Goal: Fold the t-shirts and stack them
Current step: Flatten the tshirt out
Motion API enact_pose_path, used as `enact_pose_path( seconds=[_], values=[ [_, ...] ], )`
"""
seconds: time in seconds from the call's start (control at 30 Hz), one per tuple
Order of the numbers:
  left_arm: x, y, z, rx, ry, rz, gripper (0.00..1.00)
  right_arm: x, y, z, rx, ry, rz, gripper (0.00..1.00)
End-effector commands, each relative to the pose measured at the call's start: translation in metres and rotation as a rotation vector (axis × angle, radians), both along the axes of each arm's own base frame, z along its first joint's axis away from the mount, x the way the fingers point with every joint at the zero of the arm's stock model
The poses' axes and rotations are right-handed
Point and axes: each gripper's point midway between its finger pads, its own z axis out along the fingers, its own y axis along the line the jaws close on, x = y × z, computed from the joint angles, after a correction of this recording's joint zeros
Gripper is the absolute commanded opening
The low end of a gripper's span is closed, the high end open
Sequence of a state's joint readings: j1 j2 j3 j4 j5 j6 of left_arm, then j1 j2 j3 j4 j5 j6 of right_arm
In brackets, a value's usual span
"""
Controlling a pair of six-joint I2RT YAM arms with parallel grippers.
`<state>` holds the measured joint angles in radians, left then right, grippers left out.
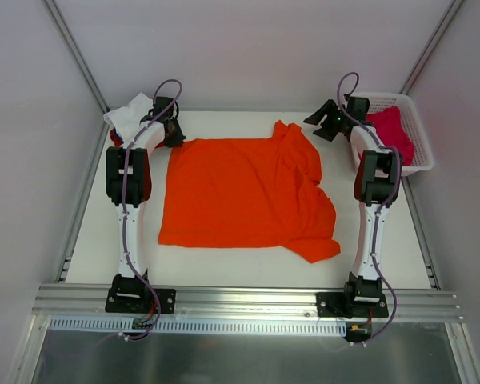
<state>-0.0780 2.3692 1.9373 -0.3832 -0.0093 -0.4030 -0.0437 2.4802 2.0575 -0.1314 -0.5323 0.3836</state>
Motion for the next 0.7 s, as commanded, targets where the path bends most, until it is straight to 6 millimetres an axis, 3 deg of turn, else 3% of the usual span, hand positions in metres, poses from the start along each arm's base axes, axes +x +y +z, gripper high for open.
enact_pose_path(
  seconds=[0.0, 0.37, 0.5, 0.53, 0.6, 0.63, 0.67],
  values=[
    [0.003, 0.000, 0.010, 0.005, -0.010, -0.017, 0.00, 0.021, -0.002, 0.015, 0.145, -0.035, -0.017, 0.72],
    [0.003, 0.000, 0.010, 0.005, -0.013, -0.017, 0.00, 0.032, 0.011, 0.003, 0.380, -0.037, -0.035, 0.69],
    [0.004, 0.001, 0.009, 0.006, -0.012, -0.017, 0.00, 0.023, 0.016, -0.001, 0.425, -0.035, -0.037, 0.67],
    [0.003, 0.000, 0.010, 0.005, -0.012, -0.017, 0.00, 0.021, 0.016, 0.010, 0.412, -0.053, -0.035, 0.66],
    [0.003, 0.000, 0.011, 0.005, -0.013, -0.017, 0.00, 0.008, 0.014, -0.007, 0.342, -0.018, -0.048, 0.66],
    [0.003, 0.000, 0.010, 0.005, -0.012, -0.017, 0.00, 0.006, 0.013, 0.005, 0.311, -0.038, -0.045, 0.66],
    [0.003, 0.000, 0.010, 0.005, -0.012, -0.017, 0.00, -0.003, 0.011, -0.007, 0.255, -0.016, -0.046, 0.66]
  ],
)
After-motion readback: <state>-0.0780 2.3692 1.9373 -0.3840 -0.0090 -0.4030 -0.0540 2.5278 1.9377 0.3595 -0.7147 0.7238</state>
